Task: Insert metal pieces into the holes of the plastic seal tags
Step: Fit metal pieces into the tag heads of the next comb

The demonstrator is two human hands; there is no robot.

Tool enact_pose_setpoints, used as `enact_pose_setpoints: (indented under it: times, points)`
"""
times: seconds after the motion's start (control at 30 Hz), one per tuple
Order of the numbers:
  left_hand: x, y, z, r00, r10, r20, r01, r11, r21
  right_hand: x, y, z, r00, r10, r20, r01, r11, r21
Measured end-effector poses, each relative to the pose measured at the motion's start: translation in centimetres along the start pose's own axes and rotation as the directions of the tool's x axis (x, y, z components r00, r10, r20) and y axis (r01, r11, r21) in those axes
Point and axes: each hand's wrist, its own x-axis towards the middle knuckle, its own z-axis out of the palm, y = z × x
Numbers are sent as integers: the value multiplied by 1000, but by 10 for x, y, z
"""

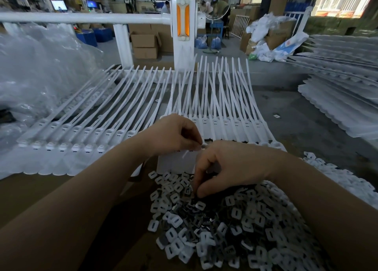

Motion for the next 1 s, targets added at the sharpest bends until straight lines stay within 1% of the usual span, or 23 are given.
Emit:
enact_pose_setpoints:
  times: [0.1, 0.13, 0.2, 0.3, 0.33, 0.4, 0.47, 0.5, 0.6, 0.67, 0.73, 0.87, 1.0]
  points:
    - [0, 0, -3, 1000, -11, 26, 10, 999, 33, 0, 2, 0, 999, 8, -48, -8, 1000, 10]
    - [0, 1, -5, 999, -18, 37, 16, 999, 46, 1, 3, -1, 996, 15, -91, -13, 1000, 22]
    - [0, 0, -9, 998, -33, 60, 29, 997, 69, 1, 5, -1, 974, 50, -223, -35, 997, 72]
    - [-4, -3, -17, 993, -73, 90, 67, 995, 73, 4, 11, -4, 886, 144, -440, -56, 977, 206]
    - [-6, -3, -19, 992, -82, 94, 76, 995, 68, 4, 13, -4, 848, 184, -496, -62, 966, 252]
    - [-6, -4, -23, 991, -90, 99, 84, 995, 61, 5, 17, -5, 777, 273, -567, -70, 933, 354]
    - [-6, -3, -24, 990, -94, 107, 89, 995, 47, 4, 20, -6, 726, 350, -591, -62, 890, 452]
    - [-6, -2, -23, 990, -90, 111, 86, 996, 33, 4, 21, -6, 712, 375, -593, -56, 873, 484]
    - [-6, 4, -22, 991, -66, 116, 75, 995, -67, 4, 21, -6, 701, 404, -588, -42, 846, 531]
    - [-6, 9, -21, 993, -60, 101, 74, 988, -136, 4, 20, -7, 700, 408, -586, -47, 845, 532]
    - [-6, 11, -21, 995, -68, 78, 80, 983, -165, 5, 20, -6, 700, 407, -586, -60, 852, 520]
    - [-7, 12, -18, 996, -73, 46, 80, 980, -182, 6, 19, -5, 712, 386, -586, -94, 880, 466]
    - [-6, 13, -17, 993, -96, 62, 104, 983, -153, 6, 20, -4, 718, 364, -593, -81, 890, 449]
